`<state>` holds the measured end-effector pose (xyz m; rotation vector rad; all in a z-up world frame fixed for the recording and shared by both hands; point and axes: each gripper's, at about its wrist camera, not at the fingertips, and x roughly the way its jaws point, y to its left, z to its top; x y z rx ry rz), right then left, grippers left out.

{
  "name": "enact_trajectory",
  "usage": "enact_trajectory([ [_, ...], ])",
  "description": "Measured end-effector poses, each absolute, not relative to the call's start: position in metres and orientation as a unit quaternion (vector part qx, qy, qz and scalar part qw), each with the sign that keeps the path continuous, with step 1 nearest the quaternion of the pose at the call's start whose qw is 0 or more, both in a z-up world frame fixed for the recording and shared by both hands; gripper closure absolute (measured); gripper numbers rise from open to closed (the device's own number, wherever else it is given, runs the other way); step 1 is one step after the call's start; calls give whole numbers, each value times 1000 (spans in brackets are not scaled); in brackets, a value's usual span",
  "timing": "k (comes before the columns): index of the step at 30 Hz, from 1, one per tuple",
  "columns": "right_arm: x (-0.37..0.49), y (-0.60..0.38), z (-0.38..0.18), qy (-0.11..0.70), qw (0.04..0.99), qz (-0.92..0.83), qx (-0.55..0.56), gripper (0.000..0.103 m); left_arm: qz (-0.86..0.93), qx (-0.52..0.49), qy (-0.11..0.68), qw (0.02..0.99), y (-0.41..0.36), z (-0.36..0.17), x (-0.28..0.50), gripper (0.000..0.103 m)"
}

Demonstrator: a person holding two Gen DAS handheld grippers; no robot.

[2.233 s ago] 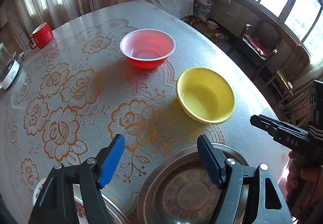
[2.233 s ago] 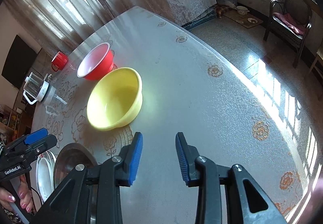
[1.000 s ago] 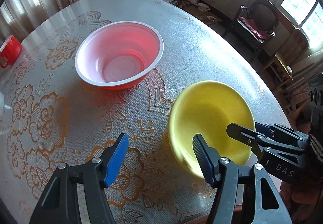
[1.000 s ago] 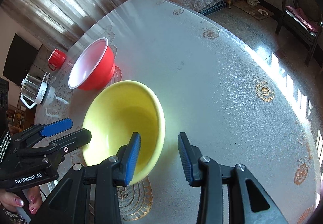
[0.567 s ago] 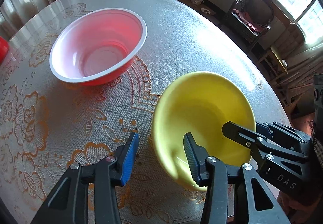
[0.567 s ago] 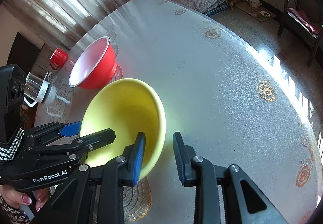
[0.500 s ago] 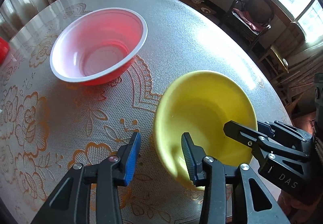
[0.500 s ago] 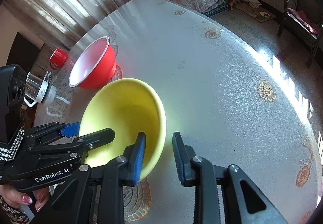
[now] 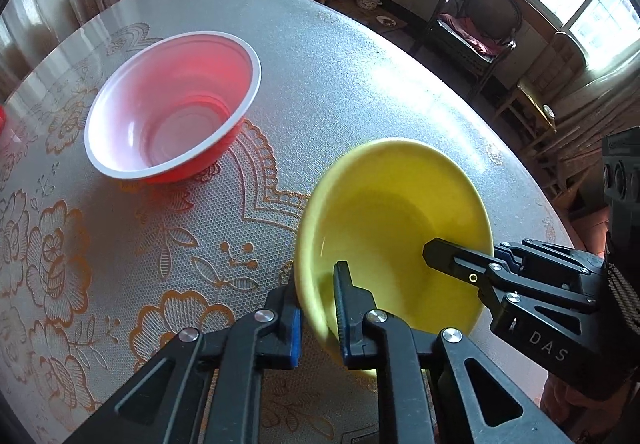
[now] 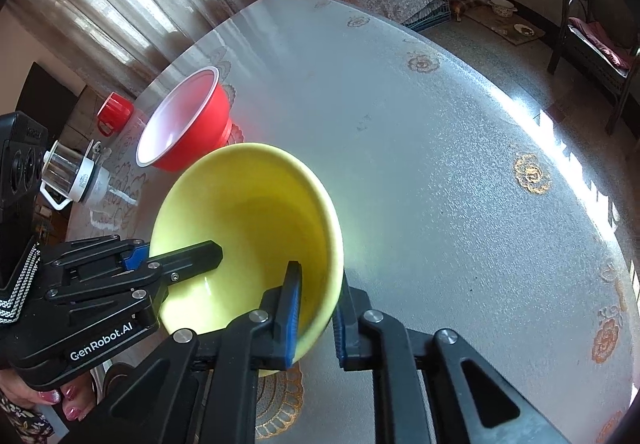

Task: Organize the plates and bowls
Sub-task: 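Lift the yellow bowl with the right gripper and carry it over the steel bowl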

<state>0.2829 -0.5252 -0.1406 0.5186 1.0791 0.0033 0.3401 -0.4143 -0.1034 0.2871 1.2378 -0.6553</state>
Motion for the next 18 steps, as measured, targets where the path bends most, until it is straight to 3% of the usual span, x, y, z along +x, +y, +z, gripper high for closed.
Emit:
enact_trajectory([
  [18, 266, -527, -136, 501, 817, -9, 285, 94, -314, 120, 557, 760, -388, -83, 322, 90],
])
